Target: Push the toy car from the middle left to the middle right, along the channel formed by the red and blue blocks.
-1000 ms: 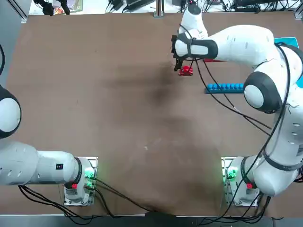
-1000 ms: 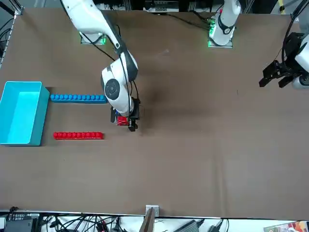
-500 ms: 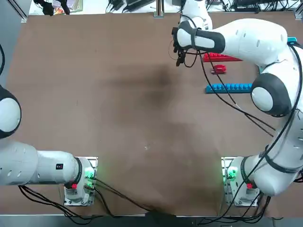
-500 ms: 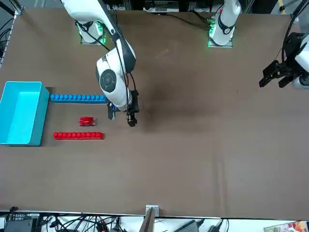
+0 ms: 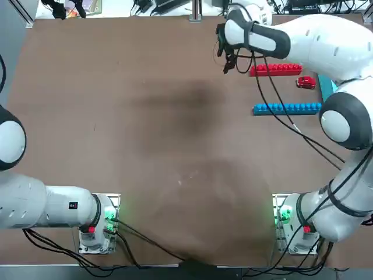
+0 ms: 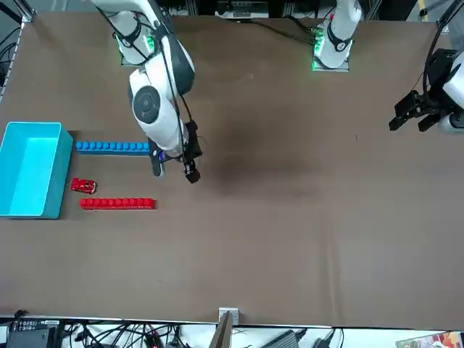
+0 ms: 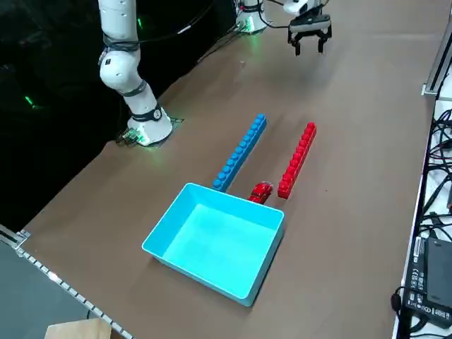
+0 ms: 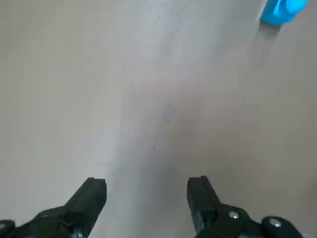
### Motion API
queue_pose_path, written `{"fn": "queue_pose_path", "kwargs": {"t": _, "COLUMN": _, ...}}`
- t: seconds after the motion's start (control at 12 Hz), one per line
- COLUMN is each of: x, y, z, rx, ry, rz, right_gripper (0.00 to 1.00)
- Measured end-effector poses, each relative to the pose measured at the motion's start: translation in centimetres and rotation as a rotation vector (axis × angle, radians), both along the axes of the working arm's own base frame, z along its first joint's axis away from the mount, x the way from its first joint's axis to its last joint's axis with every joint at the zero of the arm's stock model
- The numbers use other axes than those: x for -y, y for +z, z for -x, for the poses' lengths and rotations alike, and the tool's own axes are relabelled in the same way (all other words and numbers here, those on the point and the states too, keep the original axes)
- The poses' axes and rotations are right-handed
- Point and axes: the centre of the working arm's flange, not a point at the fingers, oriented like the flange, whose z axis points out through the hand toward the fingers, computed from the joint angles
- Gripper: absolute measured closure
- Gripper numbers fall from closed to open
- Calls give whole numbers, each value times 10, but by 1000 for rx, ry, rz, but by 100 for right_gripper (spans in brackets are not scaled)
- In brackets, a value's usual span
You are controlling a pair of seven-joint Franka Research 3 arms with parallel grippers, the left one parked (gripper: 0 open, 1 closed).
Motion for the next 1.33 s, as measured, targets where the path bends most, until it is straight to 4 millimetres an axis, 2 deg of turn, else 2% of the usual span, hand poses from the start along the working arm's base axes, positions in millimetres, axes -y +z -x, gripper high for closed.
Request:
{"fn": "queue_pose_path", "kwargs": {"t": 0.17, "x": 9, "y": 19, "z": -2, "rx": 26, "ry": 27, "rz": 0, "right_gripper": 0}}
{"fn": "queue_pose_path", "kwargs": {"t": 0.5, "x": 15, "y": 41, "z": -4, "rx": 84, "ry": 82, "rz": 30, "right_gripper": 0}}
{"fn": "queue_pose_path", "kwargs": {"t": 0.75, "x": 29, "y": 84, "z": -2, "rx": 125, "ry": 295, "rz": 67, "right_gripper": 0}}
{"fn": "queue_pose_path", "kwargs": {"t": 1.0, "x": 54, "y": 118, "z": 3, "rx": 137, "ry": 508, "rz": 109, "right_gripper": 0}}
{"fn": "queue_pose_path", "kwargs": {"t": 1.33, "x": 95, "y": 147, "z": 6, "rx": 120, "ry": 751, "rz": 129, "right_gripper": 0}}
